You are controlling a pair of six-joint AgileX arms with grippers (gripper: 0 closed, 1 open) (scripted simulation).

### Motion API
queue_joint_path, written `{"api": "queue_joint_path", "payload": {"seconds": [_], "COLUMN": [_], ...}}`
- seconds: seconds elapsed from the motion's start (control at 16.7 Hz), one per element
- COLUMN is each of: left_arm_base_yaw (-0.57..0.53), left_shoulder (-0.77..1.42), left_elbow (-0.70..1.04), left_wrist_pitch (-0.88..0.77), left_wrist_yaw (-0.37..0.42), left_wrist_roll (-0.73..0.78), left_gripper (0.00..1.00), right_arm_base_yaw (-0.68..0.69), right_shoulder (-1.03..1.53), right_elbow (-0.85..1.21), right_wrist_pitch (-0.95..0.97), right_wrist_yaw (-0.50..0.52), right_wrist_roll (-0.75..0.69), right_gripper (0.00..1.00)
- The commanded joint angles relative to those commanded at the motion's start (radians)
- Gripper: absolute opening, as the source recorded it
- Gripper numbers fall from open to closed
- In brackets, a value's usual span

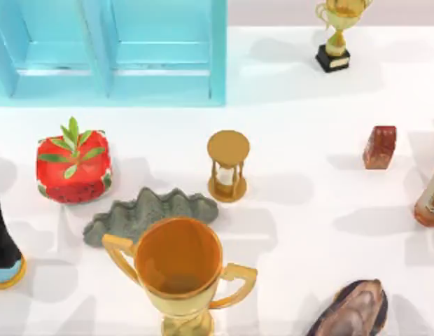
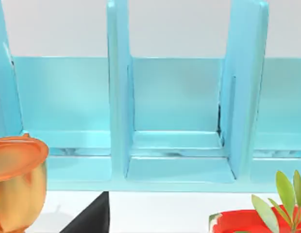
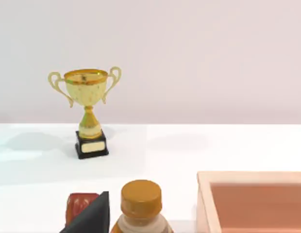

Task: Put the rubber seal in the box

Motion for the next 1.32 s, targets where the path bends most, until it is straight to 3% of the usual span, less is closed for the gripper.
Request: {"api": "queue_joint_path", "payload": {"seconds": [0.24, 0.48, 1.32], "left_arm_base_yaw": [0.0, 0.0, 0.0], "left_shoulder": [0.0, 0.0, 0.0], "left_elbow": [0.0, 0.0, 0.0], "left_wrist_pitch": [0.0, 0.0, 0.0], "left_wrist_yaw": [0.0, 0.0, 0.0], "left_wrist_roll": [0.0, 0.0, 0.0], "left_gripper": [1.0, 1.0, 1.0], "right_arm_base_yaw": [0.004, 0.025, 0.146], "right_shoulder": [0.03, 0.216, 1.71], "right_elbow": [0.03, 0.218, 1.547], "right_wrist_pitch": [-0.024, -0.16, -1.059], "right_wrist_yaw": [-0.001, -0.002, 0.007], "right_wrist_roll": [0.005, 0.029, 0.159], "right_gripper": [1.0, 1.0, 1.0]}}
